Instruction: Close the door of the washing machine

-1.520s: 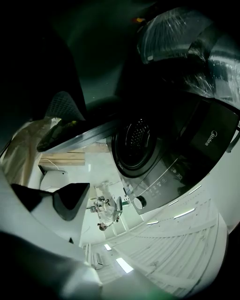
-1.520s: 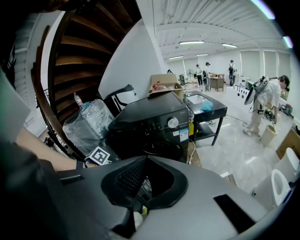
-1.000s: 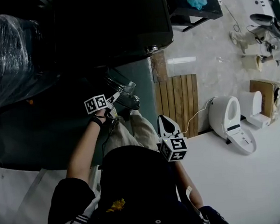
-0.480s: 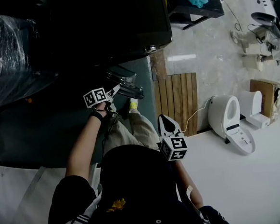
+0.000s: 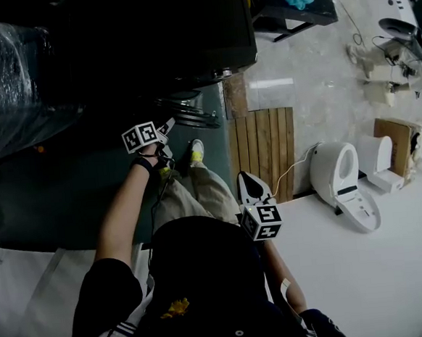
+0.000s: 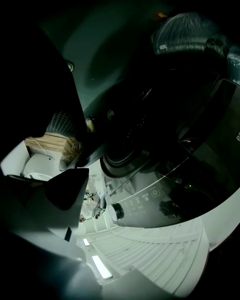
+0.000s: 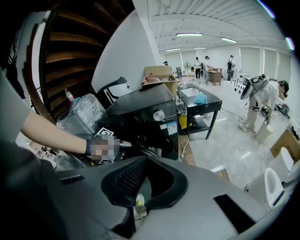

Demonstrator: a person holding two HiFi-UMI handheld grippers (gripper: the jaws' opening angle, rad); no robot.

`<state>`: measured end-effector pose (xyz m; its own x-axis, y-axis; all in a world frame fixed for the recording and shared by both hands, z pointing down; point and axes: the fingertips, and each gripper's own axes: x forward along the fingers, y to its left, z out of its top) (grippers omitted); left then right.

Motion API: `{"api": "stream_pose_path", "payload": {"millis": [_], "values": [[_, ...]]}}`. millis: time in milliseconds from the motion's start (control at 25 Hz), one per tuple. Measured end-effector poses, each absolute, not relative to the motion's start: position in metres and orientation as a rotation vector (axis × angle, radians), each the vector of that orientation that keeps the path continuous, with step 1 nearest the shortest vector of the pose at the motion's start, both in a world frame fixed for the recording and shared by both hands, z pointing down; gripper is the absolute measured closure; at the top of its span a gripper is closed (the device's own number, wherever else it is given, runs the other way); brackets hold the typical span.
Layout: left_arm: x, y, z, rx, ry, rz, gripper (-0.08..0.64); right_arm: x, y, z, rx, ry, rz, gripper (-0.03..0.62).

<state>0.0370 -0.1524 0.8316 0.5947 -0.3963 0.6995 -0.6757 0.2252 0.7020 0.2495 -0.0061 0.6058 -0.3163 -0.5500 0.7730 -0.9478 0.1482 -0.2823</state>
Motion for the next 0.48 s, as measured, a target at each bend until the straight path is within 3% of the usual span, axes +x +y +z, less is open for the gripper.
{"api": "stream_pose_path", "payload": {"millis": [480], "values": [[0.047, -0.208, 0.828, 1.393, -1.006, 0.144, 0.341, 0.257, -0.014, 0.610, 1.406, -1.925, 1.034, 0.565]]}}
